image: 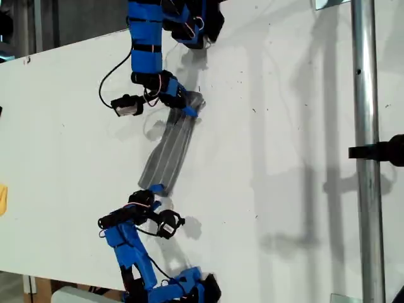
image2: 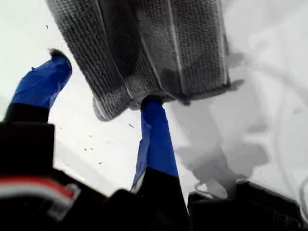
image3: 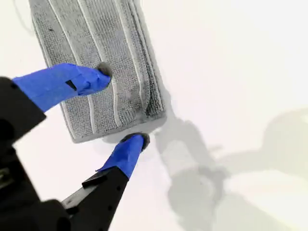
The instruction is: Grasp corners of a towel and fold twice.
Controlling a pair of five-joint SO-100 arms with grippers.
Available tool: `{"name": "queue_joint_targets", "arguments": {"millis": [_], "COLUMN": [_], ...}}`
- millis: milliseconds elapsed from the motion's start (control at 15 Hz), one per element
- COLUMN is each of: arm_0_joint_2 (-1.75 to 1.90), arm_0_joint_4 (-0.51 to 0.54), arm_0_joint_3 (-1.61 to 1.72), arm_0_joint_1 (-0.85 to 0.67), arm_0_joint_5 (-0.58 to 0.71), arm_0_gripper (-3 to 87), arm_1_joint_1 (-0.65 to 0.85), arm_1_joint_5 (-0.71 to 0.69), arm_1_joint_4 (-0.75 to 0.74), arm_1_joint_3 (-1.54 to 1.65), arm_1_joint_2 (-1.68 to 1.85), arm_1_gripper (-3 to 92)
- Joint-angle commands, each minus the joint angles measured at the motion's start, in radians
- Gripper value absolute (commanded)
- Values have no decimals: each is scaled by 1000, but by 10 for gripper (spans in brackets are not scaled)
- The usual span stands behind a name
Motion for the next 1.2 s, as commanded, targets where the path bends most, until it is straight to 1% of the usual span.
{"name": "queue_joint_targets", "arguments": {"millis": [0,67,133,200,267,333,400,467,533,600,667,800,867,1000,1067,1133], "arm_0_joint_2": [238,353,486,646,833,1017,1189,1310,1350,1316,1276,1305,1335,1381,1381,1381], "arm_0_joint_4": [83,69,41,-6,-106,-201,-262,-307,-365,-408,-436,-546,-581,-661,-686,-687], "arm_0_joint_3": [23,118,232,371,552,741,922,1062,1158,1218,1266,1420,1493,1600,1618,1623], "arm_0_joint_1": [67,92,126,167,221,267,302,350,402,448,491,580,618,652,658,664], "arm_0_joint_5": [-23,-58,-91,-127,-164,-213,-275,-331,-388,-451,-528,-655,-713,-767,-773,-779], "arm_0_gripper": [239,260,271,275,272,258,231,211,194,183,181,158,98,6,-1,-10], "arm_1_joint_1": [48,14,-28,-77,-150,-222,-316,-383,-414,-411,-379,-293,-242,-160,-109,-58], "arm_1_joint_5": [18,44,121,244,374,508,643,739,822,862,862,830,807,741,675,635], "arm_1_joint_4": [123,130,175,215,225,270,296,287,296,290,291,293,296,261,164,55], "arm_1_joint_3": [32,51,49,83,163,230,276,290,279,291,287,279,272,256,290,345], "arm_1_joint_2": [258,339,359,410,525,641,753,764,713,696,681,640,601,511,468,410], "arm_1_gripper": [380,379,386,404,416,427,433,436,462,481,492,494,495,495,477,471]}}
